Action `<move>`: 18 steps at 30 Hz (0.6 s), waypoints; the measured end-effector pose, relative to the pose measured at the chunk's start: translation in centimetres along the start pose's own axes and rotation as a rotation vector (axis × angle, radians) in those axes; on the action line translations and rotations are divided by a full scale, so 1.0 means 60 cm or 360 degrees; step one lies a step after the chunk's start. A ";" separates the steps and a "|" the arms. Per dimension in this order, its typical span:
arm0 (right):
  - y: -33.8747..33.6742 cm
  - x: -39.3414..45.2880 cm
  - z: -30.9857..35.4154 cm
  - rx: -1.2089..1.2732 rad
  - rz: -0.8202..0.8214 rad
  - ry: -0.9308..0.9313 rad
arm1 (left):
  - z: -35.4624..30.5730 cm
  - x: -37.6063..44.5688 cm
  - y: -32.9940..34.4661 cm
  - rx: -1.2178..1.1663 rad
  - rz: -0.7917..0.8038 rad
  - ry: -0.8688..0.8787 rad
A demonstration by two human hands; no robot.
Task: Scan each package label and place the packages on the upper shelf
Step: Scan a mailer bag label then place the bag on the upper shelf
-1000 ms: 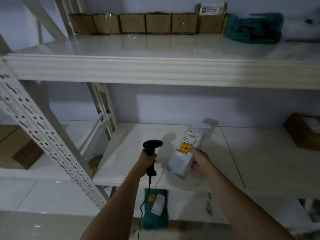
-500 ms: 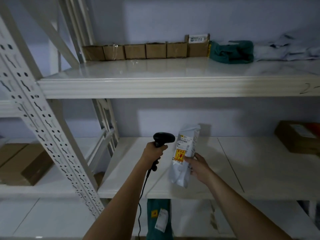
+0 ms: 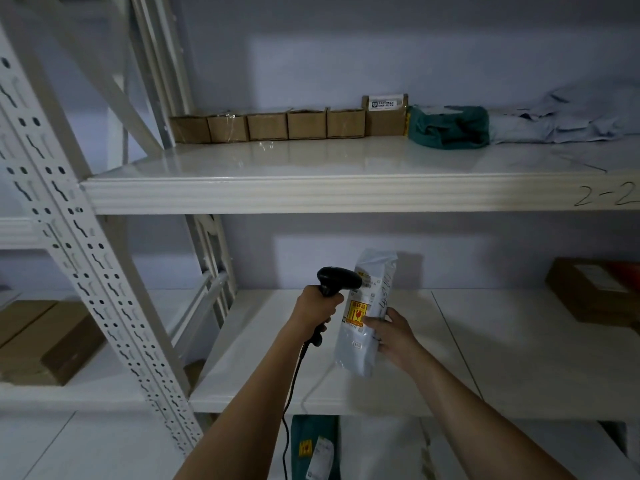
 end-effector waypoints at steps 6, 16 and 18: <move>-0.007 0.004 0.004 -0.0021 -0.0002 0.0019 | -0.010 -0.002 0.006 0.0053 -0.0008 0.0026; -0.022 0.012 0.005 -0.0022 0.0020 0.0059 | -0.006 0.008 0.017 0.0016 -0.0007 -0.0009; -0.025 0.011 0.007 0.0008 0.0034 0.0069 | 0.000 0.011 0.019 -0.0031 0.0008 -0.0033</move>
Point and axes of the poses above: each hand's wrist, its own x-axis towards the middle knuckle, its own y-axis out of the palm, z = x × y, the point moved 2 cm from there along x, towards the middle knuckle, and after that the axes turned 4 degrees about y, right-handed, at the moved point
